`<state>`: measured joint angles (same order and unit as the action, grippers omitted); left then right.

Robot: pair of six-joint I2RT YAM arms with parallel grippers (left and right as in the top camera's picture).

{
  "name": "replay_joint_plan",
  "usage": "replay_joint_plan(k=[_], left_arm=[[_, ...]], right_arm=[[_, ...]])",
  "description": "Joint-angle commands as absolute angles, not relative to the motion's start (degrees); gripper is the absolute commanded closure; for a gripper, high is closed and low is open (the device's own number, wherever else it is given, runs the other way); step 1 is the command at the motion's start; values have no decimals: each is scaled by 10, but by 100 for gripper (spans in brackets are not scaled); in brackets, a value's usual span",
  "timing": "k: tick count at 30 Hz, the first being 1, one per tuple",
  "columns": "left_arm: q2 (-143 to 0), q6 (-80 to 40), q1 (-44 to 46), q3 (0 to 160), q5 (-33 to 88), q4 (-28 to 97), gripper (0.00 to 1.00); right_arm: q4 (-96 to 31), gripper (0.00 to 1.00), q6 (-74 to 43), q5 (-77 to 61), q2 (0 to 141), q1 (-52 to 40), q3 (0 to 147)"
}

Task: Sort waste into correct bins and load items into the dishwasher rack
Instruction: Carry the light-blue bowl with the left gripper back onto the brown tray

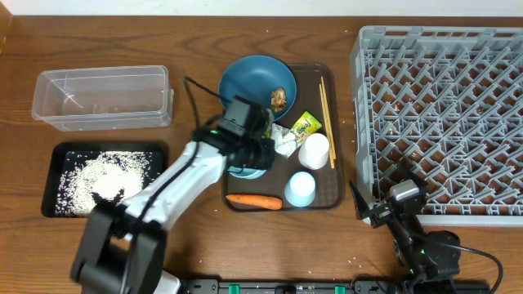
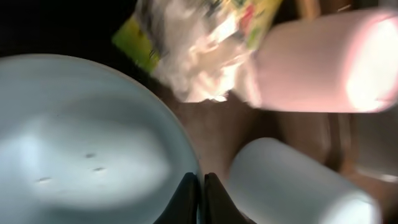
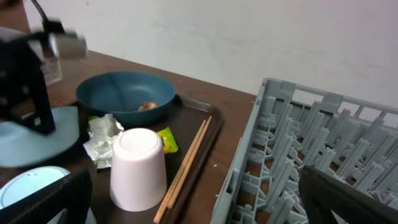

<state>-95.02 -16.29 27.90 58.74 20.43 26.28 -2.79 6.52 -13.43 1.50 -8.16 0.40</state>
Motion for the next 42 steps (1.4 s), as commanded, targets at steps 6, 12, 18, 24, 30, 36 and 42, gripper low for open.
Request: replay_joint_plan(k=[6,12,18,24,30,36,42], left_arm=[[-965,-173,281,590,173,263,87],[-948,-187,281,592,206,269,67],[-883,-175,281,631,195,305,25],[-807,-177,281,664,153,338,7],[-766,-231,281,665,71,479,2],[-755,-395,281,665,63,613,2],[-756,-486,281,636,145,613,2]], right_arm=[[-30,1,69,-135,15,-79,3],[-30,1,69,-135,15,-79,3],[-30,1,69,-135,15,-79,3],[-30,1,69,-135,15,-79,3],[-30,1,69,-135,15,-79,3],[-30,1,69,-135,15,-79,3],[-30,1,69,-135,15,-79,3]])
